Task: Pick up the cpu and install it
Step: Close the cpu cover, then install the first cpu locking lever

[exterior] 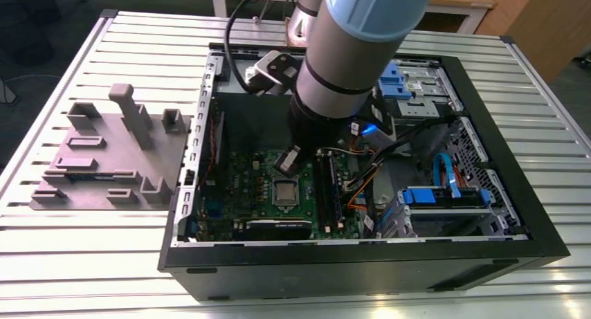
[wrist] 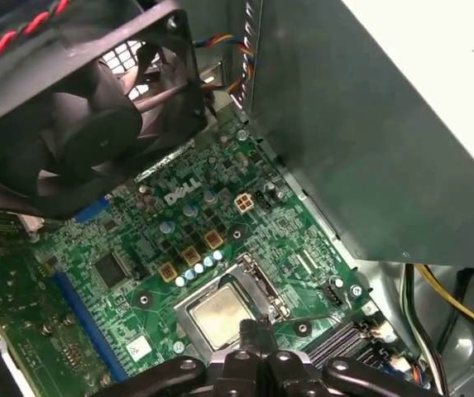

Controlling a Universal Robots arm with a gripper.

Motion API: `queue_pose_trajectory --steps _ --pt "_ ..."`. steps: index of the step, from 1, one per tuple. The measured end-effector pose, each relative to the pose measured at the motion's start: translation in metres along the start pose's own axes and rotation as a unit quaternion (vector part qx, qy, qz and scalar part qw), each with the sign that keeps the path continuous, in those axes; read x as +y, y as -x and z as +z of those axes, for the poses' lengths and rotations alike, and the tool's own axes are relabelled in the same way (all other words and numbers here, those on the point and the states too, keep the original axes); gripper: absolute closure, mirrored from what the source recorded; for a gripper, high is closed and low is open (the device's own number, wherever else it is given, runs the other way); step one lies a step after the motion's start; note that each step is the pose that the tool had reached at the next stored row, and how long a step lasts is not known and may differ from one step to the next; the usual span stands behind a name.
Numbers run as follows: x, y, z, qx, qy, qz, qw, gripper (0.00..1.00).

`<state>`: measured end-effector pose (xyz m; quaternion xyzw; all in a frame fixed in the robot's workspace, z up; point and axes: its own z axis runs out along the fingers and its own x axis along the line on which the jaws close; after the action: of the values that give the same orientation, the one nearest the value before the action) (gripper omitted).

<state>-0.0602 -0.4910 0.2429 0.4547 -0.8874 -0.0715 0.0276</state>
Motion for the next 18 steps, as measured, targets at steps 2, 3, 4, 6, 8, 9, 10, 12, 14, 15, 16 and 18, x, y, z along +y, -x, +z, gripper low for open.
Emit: queue_pose_trajectory --steps 2,3,4,6,8,9,10,12,14,15,16,18 --pt "0.0042 -0.0035 0.0006 -0.0025 -0.0035 0.0 0.99999 0.9" --pt "0.0065 -0.0053 0.001 -0.0033 -0.0043 -0.001 0.99999 0.9" --pt "0.0081 -0.0066 0.0012 -0.0039 -0.0049 -0.001 0.99998 0.9" --pt "0.0088 -0.0071 0.0013 -0.0041 -0.0051 -0.001 0.99998 0.9" --pt "0.0088 -0.0071 0.0013 -0.0042 -0.0053 -0.001 0.99998 0.9" --pt "0.0088 -0.0071 0.0013 -0.0044 -0.0056 -0.001 0.99997 0.9" --pt "0.0088 -0.0071 0.0013 -0.0044 -0.0056 -0.001 0.99997 0.9" --pt "0.0088 -0.0071 0.0013 -0.0044 -0.0056 -0.001 0.99997 0.9" --pt "0.0088 -0.0071 0.0013 -0.0044 -0.0056 -0.001 0.99997 0.9" --pt "0.0088 -0.0071 0.0013 -0.0044 -0.0056 -0.001 0.99997 0.9" --pt "0.0088 -0.0071 0.0013 -0.0044 -0.0056 -0.001 0.99997 0.9" --pt "0.0088 -0.0071 0.0013 -0.0044 -0.0056 -0.001 0.99997 0.9"
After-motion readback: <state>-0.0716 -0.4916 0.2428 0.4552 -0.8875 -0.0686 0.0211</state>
